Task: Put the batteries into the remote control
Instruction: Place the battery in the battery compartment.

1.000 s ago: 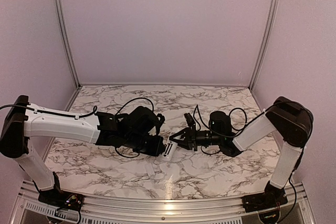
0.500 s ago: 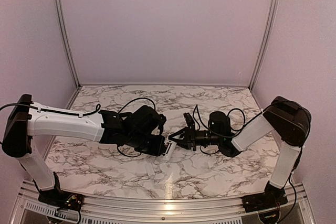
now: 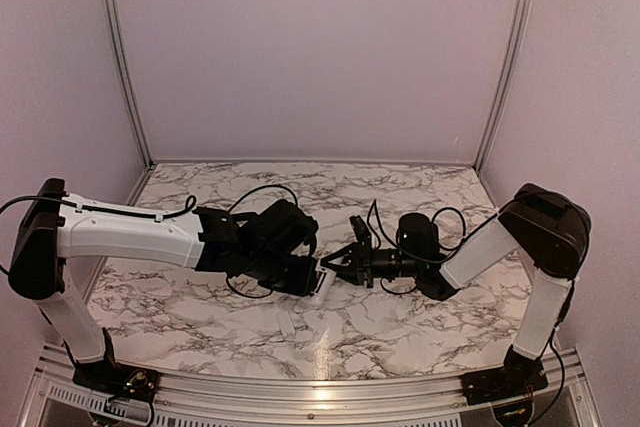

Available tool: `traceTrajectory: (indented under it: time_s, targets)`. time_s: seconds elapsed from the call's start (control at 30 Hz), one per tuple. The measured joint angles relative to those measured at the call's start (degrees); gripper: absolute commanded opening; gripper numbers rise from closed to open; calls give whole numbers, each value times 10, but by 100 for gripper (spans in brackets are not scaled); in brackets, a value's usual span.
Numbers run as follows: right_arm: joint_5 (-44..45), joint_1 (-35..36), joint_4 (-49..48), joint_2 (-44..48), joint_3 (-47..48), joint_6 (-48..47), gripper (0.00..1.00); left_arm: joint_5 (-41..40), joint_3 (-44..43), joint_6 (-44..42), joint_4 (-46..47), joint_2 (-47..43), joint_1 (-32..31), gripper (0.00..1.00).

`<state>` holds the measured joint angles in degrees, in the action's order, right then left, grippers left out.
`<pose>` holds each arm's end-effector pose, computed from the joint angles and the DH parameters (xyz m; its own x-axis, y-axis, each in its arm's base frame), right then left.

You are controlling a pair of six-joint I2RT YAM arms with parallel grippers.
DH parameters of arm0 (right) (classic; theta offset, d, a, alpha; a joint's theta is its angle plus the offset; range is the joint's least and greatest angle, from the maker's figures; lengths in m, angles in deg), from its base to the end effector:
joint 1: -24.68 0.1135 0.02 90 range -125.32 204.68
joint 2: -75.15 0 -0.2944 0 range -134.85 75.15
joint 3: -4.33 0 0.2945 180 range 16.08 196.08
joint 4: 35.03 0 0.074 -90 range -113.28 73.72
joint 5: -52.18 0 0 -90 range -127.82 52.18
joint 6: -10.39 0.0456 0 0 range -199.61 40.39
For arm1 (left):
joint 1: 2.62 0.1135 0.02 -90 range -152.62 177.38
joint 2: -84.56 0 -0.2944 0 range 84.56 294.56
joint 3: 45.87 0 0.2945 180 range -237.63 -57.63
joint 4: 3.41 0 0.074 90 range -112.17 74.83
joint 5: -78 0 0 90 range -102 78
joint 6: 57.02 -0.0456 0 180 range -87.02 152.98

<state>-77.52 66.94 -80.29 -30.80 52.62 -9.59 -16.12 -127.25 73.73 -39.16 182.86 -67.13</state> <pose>0.2505 0.2670 0.1243 -0.9745 0.0915 -0.2048 -0.1852 0.1869 0.9648 0.1823 -0.3747 0.2241 -0.8347 0.2379 -0.4967 0.4445 0.8235 -0.3526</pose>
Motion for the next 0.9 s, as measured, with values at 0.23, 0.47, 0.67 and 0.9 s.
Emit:
traceTrajectory:
  time_s: [0.23, 0.47, 0.67, 0.9]
  targets:
    - [2, 0, -3, -3, 0, 5, 0, -2, -6, 3, -5, 5, -1, 20]
    - [2, 0, -10, -5, 0, 7, 0, -7, -10, 4, -5, 5, -3, 29]
    - [2, 0, -18, -9, -1, 15, 0, -13, -11, 0, -3, 3, -4, 41]
    - [-15, 0, -51, -11, -9, 33, 0, -33, -12, -17, -9, -11, -2, 44]
